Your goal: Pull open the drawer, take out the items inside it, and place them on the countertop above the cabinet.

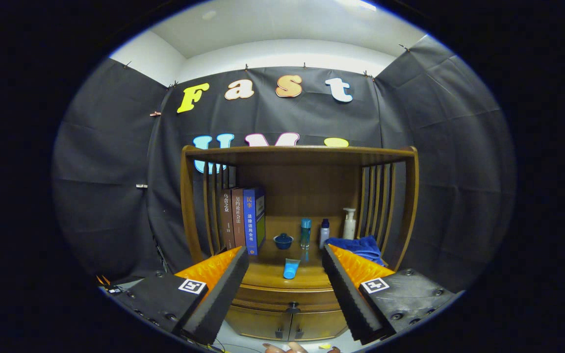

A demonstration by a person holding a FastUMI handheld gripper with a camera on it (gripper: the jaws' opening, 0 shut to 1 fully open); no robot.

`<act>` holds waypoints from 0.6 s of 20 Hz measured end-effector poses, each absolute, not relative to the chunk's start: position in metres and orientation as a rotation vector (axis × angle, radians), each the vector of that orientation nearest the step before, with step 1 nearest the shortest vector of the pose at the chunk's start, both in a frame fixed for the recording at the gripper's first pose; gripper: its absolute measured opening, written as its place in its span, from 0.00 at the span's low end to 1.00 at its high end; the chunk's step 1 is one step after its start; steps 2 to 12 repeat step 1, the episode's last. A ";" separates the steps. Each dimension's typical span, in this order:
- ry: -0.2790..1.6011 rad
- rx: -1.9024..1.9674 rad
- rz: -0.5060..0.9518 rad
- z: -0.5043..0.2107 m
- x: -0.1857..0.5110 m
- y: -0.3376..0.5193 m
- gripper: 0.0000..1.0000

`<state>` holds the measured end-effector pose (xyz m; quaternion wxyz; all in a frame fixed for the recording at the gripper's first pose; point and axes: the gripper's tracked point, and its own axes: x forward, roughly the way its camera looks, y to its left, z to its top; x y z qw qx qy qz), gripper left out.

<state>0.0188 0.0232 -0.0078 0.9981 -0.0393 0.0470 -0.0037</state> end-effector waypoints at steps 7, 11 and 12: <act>0.095 -0.080 -0.006 -0.004 0.015 0.025 0.99; 0.095 -0.080 -0.006 -0.004 0.015 0.025 0.99; 0.095 -0.080 -0.006 -0.004 0.015 0.025 0.99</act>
